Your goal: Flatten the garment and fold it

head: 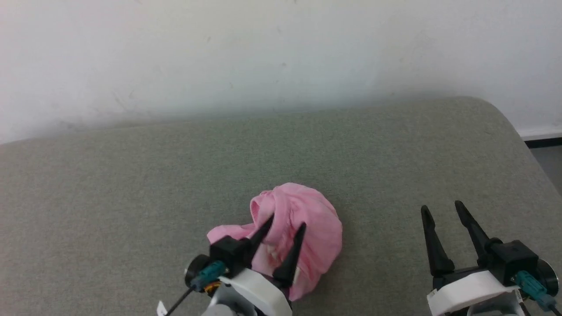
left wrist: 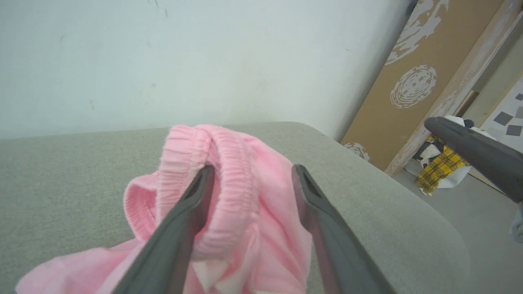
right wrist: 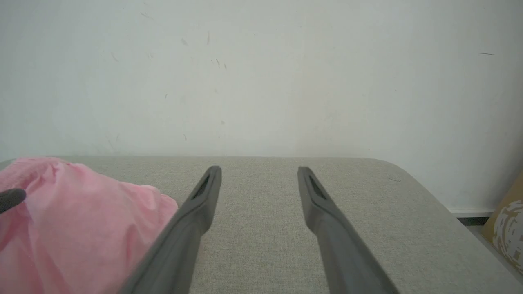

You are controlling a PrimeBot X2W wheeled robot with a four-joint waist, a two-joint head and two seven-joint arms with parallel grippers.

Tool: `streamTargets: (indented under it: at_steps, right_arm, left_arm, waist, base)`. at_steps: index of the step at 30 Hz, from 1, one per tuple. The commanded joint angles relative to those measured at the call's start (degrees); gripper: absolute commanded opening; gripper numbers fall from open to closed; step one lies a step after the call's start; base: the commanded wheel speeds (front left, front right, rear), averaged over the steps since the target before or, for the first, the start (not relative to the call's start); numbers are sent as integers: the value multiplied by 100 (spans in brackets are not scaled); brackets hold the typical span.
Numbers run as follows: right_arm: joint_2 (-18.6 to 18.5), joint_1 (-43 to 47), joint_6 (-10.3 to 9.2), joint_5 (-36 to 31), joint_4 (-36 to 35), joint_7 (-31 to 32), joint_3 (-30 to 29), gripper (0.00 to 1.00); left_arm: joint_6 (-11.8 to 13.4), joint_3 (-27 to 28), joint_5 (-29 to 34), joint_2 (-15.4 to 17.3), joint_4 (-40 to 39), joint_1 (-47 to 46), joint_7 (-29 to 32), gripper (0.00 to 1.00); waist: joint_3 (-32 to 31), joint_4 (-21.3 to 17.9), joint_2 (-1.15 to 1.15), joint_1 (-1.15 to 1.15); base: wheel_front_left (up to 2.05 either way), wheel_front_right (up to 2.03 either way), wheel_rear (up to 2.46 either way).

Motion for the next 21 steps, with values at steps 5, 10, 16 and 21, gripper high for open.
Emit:
streamTargets:
  at_steps: [5,10,16,21]
  right_arm:
    - [7,82,-5,42,-71,41,-5,100]
    - [7,114,-5,70,-106,96,9,100]
    - [7,156,-5,71,-178,194,29,100]
    - [7,207,-5,66,-223,271,44,100]
  left_arm:
    - [356,482,38,102,-490,150,-268,100]
    - [635,1027,-14,262,-824,342,-327,100]
    - [888,1610,-66,642,-779,609,-338,100]
    - [1074,1981,-65,940,-743,840,-341,100]
  waist:
    - [-57,165,0,0]
    - [-74,242,0,0]
    - [-119,291,0,0]
    - [-159,337,0,0]
  base:
    - [0,0,0]
    - [0,0,0]
    - [0,0,0]
    - [0,0,0]
